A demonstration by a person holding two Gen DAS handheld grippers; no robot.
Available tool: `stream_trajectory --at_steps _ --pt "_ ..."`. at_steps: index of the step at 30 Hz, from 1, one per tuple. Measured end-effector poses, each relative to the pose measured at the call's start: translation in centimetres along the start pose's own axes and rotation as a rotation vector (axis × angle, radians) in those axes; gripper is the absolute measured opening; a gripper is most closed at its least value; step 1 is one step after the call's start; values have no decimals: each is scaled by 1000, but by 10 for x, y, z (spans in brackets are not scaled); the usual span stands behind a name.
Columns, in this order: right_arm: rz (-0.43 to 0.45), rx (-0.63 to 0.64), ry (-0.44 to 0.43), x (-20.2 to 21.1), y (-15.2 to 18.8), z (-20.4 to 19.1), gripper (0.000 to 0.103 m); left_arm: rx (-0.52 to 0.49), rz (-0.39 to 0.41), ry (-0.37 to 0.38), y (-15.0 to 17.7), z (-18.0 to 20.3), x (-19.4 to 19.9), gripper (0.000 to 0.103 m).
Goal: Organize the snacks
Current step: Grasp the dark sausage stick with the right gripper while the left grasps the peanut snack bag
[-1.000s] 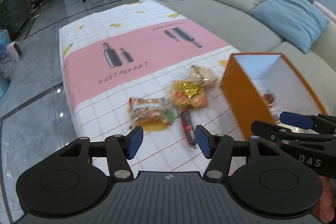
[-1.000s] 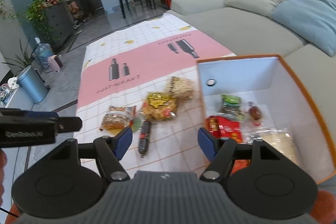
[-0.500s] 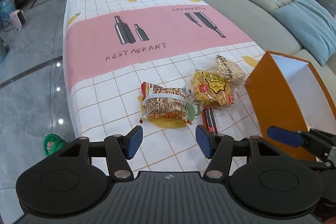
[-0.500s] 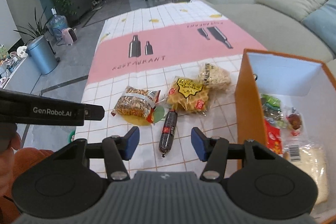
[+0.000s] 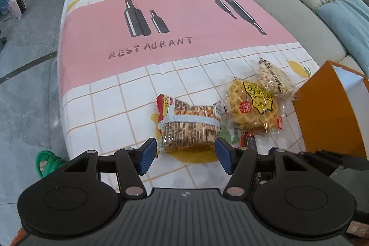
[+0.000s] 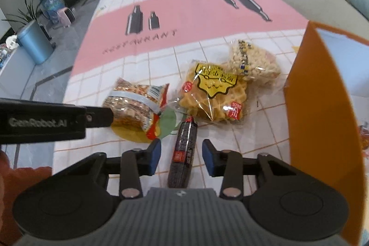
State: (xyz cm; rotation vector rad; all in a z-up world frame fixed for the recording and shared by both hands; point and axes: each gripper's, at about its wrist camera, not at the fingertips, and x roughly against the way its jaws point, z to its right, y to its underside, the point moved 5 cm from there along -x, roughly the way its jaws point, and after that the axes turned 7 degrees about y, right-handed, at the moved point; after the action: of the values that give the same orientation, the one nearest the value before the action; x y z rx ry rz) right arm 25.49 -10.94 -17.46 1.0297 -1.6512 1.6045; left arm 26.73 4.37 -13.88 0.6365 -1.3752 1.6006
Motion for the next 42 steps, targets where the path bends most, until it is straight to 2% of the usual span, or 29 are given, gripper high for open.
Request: stream_trajectory --at_steps 3,6,7,9,17,21,27,29,37,42 --pt "-25 0 1 -13 1 3 38 16 -5 8 -5 -1 -11 76" --pt "-46 -9 -19 -21 5 7 37 18 -7 6 -9 -1 -21 77" --pt "-35 -9 -24 -21 5 8 34 13 -9 0 -10 -1 -24 78" --pt "-27 26 -16 -21 5 6 22 -7 -14 -20 -12 1 -31 79" --pt "-22 59 -20 -23 4 6 22 -79 -45 -43 -11 9 -55 91" --pt "-16 81 -21 -23 4 5 22 -84 -57 -46 -10 9 -61 92" --pt "-15 111 -14 -24 3 2 22 -72 -72 -19 -9 9 -59 78" --pt "-19 133 -6 -24 4 0 22 -80 -74 -25 -8 10 -56 69" --pt "-72 95 0 -10 17 1 21 -43 -77 3 12 11 -25 64" --pt "-49 97 -16 16 26 -1 21 -40 -51 21 19 19 3 62"
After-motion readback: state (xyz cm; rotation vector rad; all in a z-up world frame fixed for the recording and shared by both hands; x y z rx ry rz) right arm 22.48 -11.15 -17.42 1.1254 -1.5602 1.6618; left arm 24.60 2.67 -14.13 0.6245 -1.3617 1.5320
